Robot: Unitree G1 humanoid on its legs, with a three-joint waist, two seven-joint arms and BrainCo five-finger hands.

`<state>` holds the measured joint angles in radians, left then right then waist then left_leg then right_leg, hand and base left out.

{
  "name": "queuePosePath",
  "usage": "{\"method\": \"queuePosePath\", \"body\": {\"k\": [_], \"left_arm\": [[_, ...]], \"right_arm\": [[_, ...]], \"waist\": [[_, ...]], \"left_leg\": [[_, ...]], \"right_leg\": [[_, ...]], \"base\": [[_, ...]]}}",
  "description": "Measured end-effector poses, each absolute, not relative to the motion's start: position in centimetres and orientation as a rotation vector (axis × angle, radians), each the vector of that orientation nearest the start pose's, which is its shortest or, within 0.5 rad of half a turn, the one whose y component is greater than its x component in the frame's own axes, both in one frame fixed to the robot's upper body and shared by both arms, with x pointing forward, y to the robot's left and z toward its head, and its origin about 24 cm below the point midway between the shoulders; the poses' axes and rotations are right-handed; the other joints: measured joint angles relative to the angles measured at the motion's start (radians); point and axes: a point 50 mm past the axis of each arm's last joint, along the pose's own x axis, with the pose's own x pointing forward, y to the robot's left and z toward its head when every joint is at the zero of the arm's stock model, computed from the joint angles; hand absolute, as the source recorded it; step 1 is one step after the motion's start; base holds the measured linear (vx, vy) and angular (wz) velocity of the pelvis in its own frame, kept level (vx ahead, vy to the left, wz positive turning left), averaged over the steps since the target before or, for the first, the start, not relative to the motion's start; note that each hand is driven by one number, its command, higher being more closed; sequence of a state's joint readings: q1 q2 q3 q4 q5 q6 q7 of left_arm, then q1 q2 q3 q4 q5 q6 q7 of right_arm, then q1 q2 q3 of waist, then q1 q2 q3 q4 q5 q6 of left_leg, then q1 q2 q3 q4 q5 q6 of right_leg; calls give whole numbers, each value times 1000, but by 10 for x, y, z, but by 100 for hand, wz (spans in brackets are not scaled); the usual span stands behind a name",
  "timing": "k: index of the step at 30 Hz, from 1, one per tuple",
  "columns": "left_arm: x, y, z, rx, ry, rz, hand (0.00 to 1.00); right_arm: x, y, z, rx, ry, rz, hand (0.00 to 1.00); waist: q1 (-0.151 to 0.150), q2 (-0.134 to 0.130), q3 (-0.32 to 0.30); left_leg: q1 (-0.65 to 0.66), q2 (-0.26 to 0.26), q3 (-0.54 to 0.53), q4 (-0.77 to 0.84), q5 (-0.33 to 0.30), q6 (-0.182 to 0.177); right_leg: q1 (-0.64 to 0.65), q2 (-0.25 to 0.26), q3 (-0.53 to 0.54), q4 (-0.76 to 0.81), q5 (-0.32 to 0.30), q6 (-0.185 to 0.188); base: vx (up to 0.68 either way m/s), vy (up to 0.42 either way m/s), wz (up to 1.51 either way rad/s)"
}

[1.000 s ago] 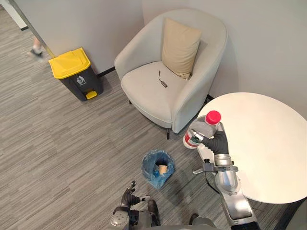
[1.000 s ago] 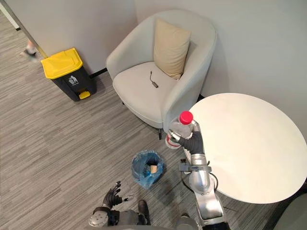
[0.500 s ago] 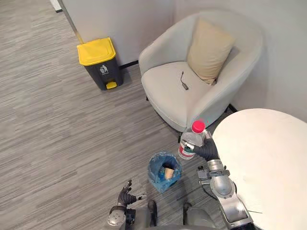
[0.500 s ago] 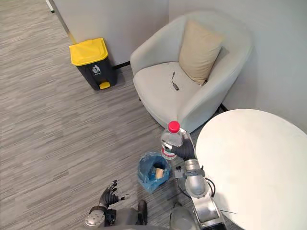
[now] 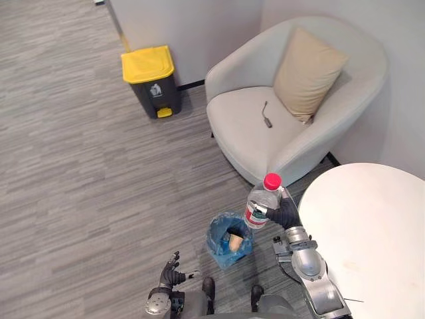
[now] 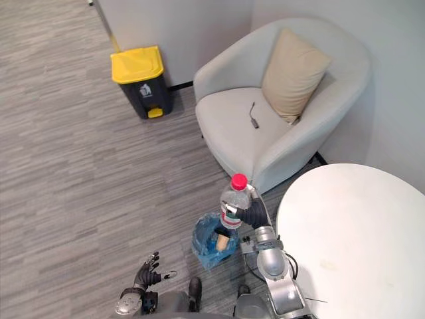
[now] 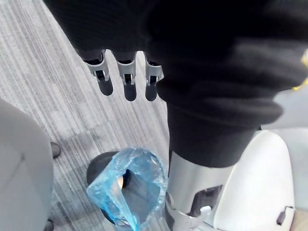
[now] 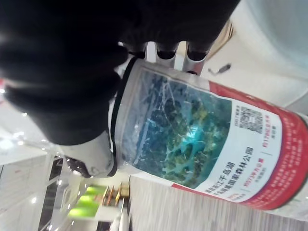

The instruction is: Gather rubbish on tea table into small bin, then transfer packed bag to large trash can.

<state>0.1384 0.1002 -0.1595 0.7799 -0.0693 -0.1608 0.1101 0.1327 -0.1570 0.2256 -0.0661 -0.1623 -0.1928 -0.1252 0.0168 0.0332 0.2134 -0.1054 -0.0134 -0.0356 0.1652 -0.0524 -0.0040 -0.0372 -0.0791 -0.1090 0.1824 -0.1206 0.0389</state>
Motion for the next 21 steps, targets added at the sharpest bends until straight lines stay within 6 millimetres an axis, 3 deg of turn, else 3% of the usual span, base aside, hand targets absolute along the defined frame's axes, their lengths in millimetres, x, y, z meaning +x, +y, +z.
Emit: {"method": "queuePosePath", "body": {"k": [5,11,13,15,21], "left_arm": [[162,166,-121,120,695,39,0],[185,166,-108,112,618,66,0],[202,165,-95,89,551,93,0],[221,164,-82,61,484,112,0],[255,160,-47,10,320,139,0]], "right_arm": [[255,-124,48,-310,-171,168,100],[273,-114,68,-311,-250,199,100],[285,-105,89,-303,-330,204,100],[293,-105,103,-308,-380,187,100],[310,-99,145,-321,-522,158,100]], "waist": [[14,27,110],[29,27,181],[36,30,194],[53,30,224],[55,22,255]], "left_leg": [[-139,-5,-39,61,33,-18],[-279,2,14,90,38,-25],[-426,15,43,193,39,-25],[-489,22,46,226,39,-25],[-732,48,66,409,13,-10]], "right_leg": [[-148,-8,-34,124,-14,-15],[-331,-51,-62,300,-67,-24],[-478,-64,-60,411,-97,-32],[-541,-66,-61,448,-103,-34],[-758,-82,-72,609,-141,-50]], "base": [[-191,-29,28],[-213,-47,27],[-233,-55,8],[-142,-25,7],[-103,-31,9]]}}
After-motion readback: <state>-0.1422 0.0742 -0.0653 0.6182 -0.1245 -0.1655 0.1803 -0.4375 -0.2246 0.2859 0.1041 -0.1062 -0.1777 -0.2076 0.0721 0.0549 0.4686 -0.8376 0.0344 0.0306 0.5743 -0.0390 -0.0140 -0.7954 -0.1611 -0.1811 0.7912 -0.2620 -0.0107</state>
